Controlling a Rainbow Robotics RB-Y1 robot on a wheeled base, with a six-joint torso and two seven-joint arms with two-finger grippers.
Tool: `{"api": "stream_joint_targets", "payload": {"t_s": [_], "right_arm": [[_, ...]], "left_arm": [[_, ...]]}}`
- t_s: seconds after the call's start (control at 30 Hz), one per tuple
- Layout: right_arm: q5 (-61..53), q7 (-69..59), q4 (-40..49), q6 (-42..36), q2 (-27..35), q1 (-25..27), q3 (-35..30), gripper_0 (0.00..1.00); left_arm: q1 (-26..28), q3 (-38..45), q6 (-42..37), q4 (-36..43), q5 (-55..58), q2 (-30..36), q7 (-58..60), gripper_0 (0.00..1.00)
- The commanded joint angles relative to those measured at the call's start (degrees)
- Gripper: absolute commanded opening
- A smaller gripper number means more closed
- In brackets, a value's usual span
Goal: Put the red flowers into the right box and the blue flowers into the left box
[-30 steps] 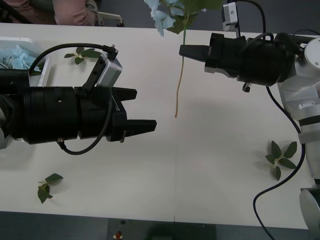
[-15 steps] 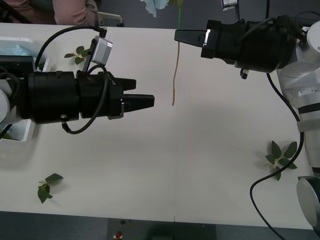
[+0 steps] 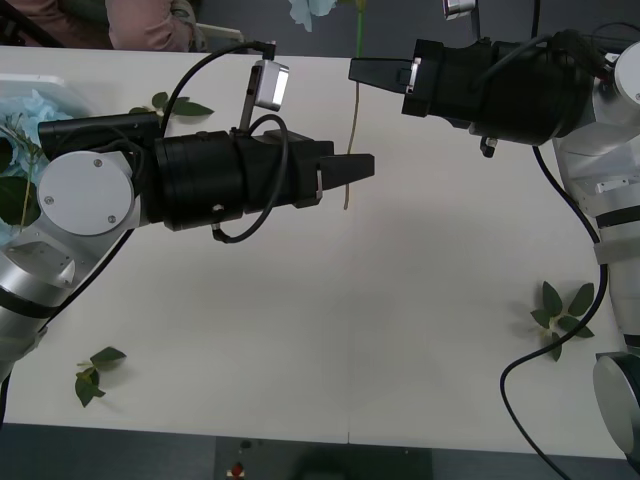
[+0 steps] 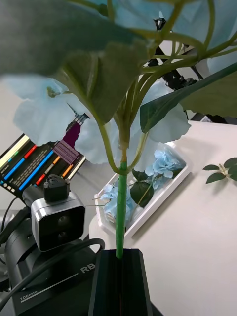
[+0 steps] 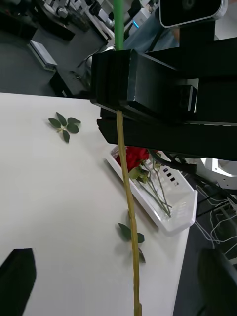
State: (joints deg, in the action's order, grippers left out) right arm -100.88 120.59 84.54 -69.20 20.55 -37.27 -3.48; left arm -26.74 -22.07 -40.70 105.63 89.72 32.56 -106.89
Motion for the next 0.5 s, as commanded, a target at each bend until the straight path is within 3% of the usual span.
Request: {"api": "stream_joint_targets", "payload": {"t_s": [0.03,0.13,0.5], "right_arm": [[-0.5,0.6,2.1,0.5,-1.2,-1.5,0.3,0.00],[-0.5,0.6,2.1,0.5,-1.2,-1.5,0.3,0.00],[-0.5,0.6,2.1,0.5,-1.2,-1.5,0.3,0.00]], "left_arm": [[-1.6,0.4,0.5,1.0,-0.4,0.7,1.9,0.13],[-2.3,-0.7,0.5,1.0,-0.5,0.7,2.1,0.00],[-2.8,-1.1,1.0,0.6,-0.5,0.7,2.0,0.00]]}}
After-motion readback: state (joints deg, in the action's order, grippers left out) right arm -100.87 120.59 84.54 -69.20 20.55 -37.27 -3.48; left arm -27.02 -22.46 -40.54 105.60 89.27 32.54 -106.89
